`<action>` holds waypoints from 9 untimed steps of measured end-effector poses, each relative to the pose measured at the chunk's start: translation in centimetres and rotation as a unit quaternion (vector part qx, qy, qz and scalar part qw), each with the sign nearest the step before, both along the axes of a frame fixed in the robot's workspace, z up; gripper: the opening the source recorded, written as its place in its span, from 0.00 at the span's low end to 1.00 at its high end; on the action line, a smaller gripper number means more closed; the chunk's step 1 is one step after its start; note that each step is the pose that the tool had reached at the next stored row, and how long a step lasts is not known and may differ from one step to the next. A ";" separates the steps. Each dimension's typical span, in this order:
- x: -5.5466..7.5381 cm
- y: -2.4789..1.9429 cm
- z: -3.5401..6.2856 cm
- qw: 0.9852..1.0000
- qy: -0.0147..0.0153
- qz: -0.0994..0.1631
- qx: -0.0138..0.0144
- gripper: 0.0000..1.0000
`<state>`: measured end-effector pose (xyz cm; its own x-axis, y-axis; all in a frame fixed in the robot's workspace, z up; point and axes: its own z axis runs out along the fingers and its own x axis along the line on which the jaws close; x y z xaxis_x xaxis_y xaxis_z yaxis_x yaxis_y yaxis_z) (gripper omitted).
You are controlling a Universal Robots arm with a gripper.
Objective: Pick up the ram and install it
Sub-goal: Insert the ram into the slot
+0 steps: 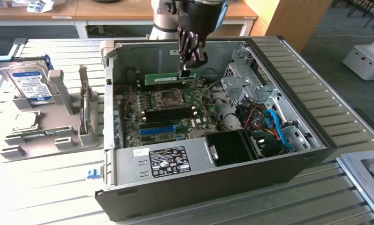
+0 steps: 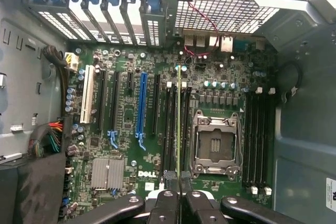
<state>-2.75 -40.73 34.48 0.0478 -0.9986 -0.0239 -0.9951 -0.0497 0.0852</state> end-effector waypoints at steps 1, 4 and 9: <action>0.0 0.00 -0.09 1.000 0.000 0.000 0.000 0.12; 0.0 0.00 -0.34 1.000 0.000 0.000 0.000 0.12; 0.0 0.00 -0.76 1.000 0.000 -0.001 0.000 0.12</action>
<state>-2.75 -40.73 33.73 0.0465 -0.9986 -0.0238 -0.9952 -0.0483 0.0852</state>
